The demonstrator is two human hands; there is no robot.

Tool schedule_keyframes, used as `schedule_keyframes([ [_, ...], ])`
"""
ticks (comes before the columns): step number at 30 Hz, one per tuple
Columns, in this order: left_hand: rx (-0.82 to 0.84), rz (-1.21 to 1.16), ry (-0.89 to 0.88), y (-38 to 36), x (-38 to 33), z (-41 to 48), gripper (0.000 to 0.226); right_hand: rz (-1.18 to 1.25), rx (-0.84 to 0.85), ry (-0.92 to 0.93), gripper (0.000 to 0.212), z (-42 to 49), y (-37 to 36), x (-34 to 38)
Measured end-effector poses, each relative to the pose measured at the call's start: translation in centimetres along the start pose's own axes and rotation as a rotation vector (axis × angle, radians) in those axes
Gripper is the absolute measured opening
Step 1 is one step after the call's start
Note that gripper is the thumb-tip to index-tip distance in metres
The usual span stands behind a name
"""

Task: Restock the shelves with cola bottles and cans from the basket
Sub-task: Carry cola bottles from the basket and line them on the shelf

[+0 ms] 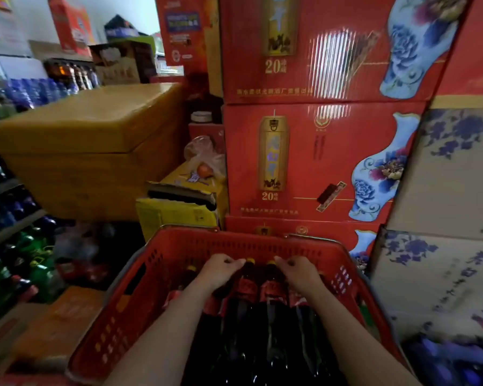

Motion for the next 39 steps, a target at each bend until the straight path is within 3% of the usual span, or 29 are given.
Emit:
schedule_keyframes([
  [7, 0.126, -0.005, 0.053, -2.2, 2.4, 4.7, 0.053, -0.134, 0.026, -0.181, 0.041, 2.4, -0.5, 0.4],
  [9, 0.167, -0.006, 0.086, -2.7, 3.0, 5.5, 0.075, -0.208, 0.053, -0.177, 0.038, 3.3, -0.8, 0.7],
  [10, 0.178, -0.017, 0.106, -3.1, 3.8, 6.6, 0.09, -0.174, 0.089, -0.202, 0.038, 3.8, -1.3, 0.7],
  [12, 0.195, -0.059, 0.128, -3.4, 4.2, 7.2, 0.099, -0.042, 0.172, -0.277, 0.032, 3.9, -2.3, 0.9],
  [16, 0.211, -0.158, 0.152, -3.2, 3.4, 5.9, 0.078, 0.055, 0.249, -0.367, 0.034, 3.0, -3.3, 0.8],
  [20, 0.279, -0.309, 0.153, -2.7, 2.6, 4.9, 0.045, 0.228, 0.241, -0.245, 0.038, 2.2, -2.6, 1.6],
  [25, 0.349, -0.422, 0.141, -0.7, 1.1, 3.0, 0.072, 0.252, 0.27, -0.157, 0.019, -0.9, -0.3, 4.2],
  [27, 0.397, -0.517, 0.119, -0.5, 0.5, 1.7, 0.057, 0.236, 0.257, -0.116, 0.026, -2.3, 0.5, 4.6],
  [30, 0.417, -0.551, 0.076, -0.7, -0.1, -0.8, 0.033, 0.414, 0.295, -0.08, 0.025, -4.5, 0.8, 4.7],
  [36, 0.307, -0.567, -0.04, 0.3, -0.8, -4.6, 0.026, 0.682, 0.318, -0.013, 0.026, -7.6, 0.4, 4.1],
  [39, 0.369, -0.428, -0.127, 0.5, -1.3, -6.1, 0.03, 0.64, 0.367, 0.026, 0.047, -8.4, 0.5, 3.1],
])
Point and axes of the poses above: each hand's wrist, its own z-axis towards the middle knuckle, its own y-axis out of the back of the hand, x = y × z, the point moved 6 cm from there along z, towards the middle knuckle, and after that the axes turned 1 degree about x, right-handed, at the moved point
